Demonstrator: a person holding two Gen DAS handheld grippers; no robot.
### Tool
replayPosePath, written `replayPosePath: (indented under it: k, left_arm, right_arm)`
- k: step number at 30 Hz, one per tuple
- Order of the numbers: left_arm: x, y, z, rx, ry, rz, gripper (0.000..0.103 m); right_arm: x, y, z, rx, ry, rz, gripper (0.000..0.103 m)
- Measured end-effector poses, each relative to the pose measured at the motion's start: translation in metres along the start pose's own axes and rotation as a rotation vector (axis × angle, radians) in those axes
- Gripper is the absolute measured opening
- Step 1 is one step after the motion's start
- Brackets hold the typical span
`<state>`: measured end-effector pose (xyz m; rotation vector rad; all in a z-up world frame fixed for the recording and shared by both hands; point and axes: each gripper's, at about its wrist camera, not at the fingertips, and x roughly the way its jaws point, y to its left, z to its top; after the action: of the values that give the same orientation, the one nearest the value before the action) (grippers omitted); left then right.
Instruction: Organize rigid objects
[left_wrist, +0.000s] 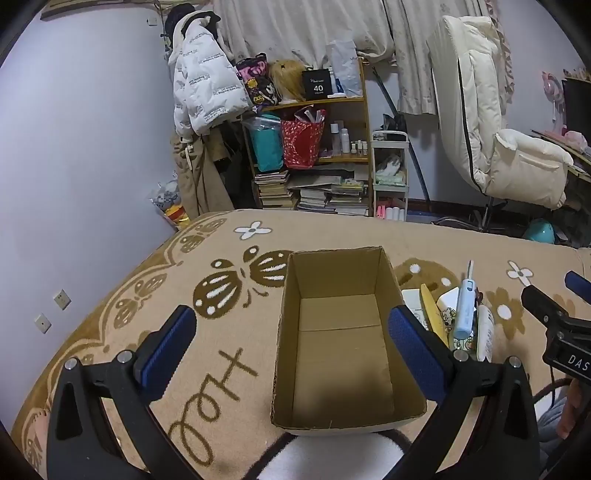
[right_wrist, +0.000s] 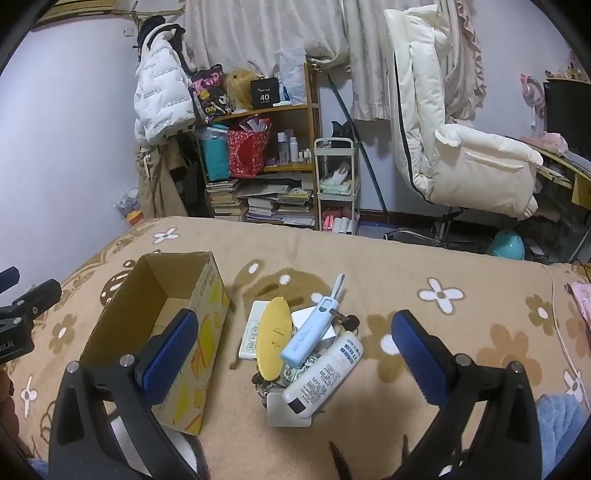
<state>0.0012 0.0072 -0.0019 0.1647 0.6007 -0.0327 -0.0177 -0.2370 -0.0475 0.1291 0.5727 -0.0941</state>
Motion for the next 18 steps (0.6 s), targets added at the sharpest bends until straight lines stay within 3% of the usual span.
replayPosePath:
  k: [18]
  left_arm:
    - [0.0036,-0.0007,-0.0045,0.011,0.000,0.005,0.103]
  right_arm:
    - [-0.0011,-0.0003,0.0012,-0.004,-0.004,0.010,0.103]
